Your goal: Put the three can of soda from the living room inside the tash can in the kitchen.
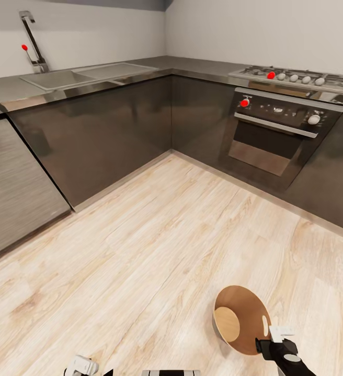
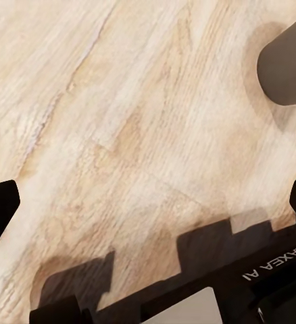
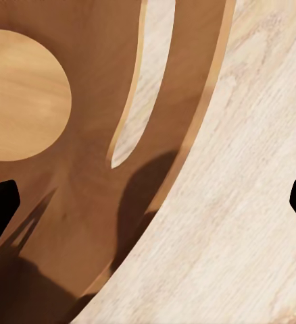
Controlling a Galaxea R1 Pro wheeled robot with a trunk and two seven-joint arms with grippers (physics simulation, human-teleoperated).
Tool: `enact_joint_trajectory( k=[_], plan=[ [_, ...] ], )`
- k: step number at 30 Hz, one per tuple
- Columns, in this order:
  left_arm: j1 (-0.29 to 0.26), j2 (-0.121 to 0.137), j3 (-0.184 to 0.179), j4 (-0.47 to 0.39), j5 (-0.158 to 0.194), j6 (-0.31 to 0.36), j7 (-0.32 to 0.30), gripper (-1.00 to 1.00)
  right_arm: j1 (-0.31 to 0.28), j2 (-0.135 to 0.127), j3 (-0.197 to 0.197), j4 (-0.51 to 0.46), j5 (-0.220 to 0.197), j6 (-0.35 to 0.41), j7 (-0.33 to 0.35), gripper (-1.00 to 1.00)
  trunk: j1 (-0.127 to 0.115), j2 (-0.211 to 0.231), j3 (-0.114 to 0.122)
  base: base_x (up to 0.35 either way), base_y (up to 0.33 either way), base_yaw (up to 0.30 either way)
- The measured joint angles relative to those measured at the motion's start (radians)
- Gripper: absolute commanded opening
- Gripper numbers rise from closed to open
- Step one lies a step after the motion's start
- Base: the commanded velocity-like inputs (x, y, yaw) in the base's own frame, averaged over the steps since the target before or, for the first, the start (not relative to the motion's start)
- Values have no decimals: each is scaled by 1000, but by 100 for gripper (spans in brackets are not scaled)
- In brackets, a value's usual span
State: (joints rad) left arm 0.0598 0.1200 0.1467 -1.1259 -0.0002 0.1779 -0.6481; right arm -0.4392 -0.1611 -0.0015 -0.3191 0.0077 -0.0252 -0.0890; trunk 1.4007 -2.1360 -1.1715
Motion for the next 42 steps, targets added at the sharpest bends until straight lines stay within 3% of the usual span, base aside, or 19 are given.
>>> enact_joint_trajectory(
  k=[16,17,42],
  plan=[
    [0,0,0,0,0,0,0,100,0,0,0,0,0,-1,0,100,0,0,0,0,0,0],
    [0,0,0,0,0,0,0,100,0,0,0,0,0,-1,0,-100,0,0,0,0,0,0],
    [0,1,1,-3,0,0,-1,100,0,0,-5,-40,-1,0,23,-100,0,0,0,0,0,0]
  ],
)
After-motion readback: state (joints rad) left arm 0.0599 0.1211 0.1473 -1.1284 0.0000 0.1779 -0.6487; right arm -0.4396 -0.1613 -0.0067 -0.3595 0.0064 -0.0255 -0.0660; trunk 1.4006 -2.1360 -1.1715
